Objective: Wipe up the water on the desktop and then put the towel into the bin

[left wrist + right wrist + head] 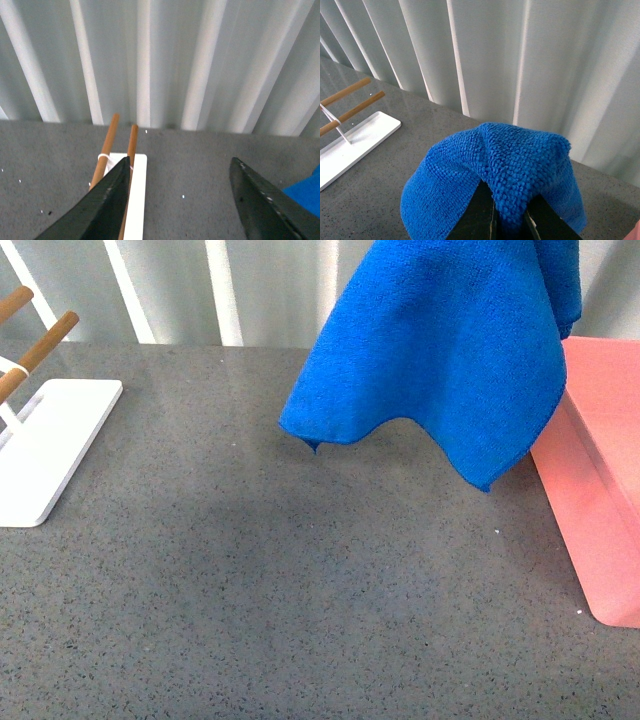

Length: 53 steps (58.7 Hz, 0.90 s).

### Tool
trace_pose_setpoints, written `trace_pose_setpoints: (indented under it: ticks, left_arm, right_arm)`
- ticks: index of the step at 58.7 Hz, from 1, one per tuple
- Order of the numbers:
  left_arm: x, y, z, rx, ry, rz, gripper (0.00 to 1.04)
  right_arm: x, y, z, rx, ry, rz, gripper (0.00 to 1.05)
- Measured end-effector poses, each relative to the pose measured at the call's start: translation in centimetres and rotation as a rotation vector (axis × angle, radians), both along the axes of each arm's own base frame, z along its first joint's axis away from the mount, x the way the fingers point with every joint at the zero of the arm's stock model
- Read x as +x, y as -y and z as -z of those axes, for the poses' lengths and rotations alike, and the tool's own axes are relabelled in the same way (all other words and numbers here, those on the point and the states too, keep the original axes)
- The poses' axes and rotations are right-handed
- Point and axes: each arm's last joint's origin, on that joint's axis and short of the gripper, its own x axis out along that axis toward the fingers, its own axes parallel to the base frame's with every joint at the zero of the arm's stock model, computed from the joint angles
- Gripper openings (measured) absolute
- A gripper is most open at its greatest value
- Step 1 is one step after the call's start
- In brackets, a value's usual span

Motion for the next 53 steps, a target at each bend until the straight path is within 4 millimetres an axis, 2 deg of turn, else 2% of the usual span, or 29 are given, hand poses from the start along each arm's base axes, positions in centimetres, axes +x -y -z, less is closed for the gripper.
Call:
trace_pose_setpoints:
  ticks: [18,27,53]
  left_arm:
    - [-2.8,1.2,2.3,0.003,0.013,0.003,0.05]
    - [-3.9,2.3,3.0,0.006,0.012,0.003,0.04]
    - [-6.1,2.4,4.3,0.006,0.013,0.006,0.04]
  right_arm:
    - [0.0,0.1,0.2,-0.011,-0.008,-0.002,0.03]
    - [0.0,0.1,0.2,-0.014,-0.007,-0.003,0.03]
    - [-0.4,-0.1,0.5,-0.043,-0.029,0.011,0.03]
